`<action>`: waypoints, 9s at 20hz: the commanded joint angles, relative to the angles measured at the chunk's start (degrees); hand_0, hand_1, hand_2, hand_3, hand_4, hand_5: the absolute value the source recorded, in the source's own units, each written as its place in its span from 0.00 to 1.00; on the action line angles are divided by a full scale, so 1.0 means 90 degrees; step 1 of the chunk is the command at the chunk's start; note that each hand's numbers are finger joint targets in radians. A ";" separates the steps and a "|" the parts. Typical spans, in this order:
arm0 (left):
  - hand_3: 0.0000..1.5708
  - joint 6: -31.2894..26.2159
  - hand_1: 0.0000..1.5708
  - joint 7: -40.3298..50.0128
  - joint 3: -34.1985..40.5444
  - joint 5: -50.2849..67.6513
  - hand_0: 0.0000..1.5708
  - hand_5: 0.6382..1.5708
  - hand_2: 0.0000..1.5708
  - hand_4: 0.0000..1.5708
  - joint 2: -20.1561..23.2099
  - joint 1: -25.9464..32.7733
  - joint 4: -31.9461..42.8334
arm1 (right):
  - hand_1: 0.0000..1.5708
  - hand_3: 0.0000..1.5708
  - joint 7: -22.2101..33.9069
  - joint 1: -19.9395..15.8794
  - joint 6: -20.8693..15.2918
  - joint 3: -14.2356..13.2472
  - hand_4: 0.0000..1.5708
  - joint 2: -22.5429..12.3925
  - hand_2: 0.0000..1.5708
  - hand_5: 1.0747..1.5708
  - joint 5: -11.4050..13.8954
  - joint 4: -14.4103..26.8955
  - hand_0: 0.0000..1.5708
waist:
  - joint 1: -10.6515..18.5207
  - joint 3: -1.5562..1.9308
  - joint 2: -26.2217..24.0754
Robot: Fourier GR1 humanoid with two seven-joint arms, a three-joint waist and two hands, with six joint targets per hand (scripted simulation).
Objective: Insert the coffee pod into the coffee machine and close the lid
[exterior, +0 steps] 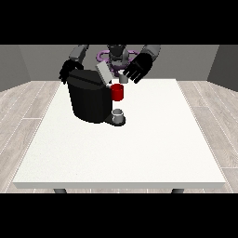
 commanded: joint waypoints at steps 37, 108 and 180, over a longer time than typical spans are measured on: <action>0.73 -0.0005 0.78 0.0043 -0.0057 -0.0338 0.78 1.00 0.80 0.30 -0.0538 -0.0025 0.0324 | 0.00 0.00 0.0127 0.0044 -0.0132 -0.0289 0.28 -0.0180 0.00 1.00 -0.0102 -0.0222 0.00 | 0.0001 -0.0002 0.0143; 0.00 -0.0948 0.00 -0.0738 0.1573 0.2394 0.00 1.00 0.00 0.00 -0.2539 0.3783 -0.0913 | 0.00 0.00 0.0152 0.1170 0.0511 -0.0323 0.03 -0.0780 0.00 1.00 -0.0269 -0.0635 0.00 | 0.2195 -0.0001 -0.2978; 0.00 -0.0356 0.00 -0.0032 0.0113 0.3987 0.00 1.00 0.00 0.00 -0.2367 0.5291 -0.4628 | 0.00 0.00 -0.0014 -0.3439 0.1246 -0.0306 0.08 -0.0887 0.00 1.00 0.0814 0.2563 0.00 | 0.2897 -0.0001 -0.0719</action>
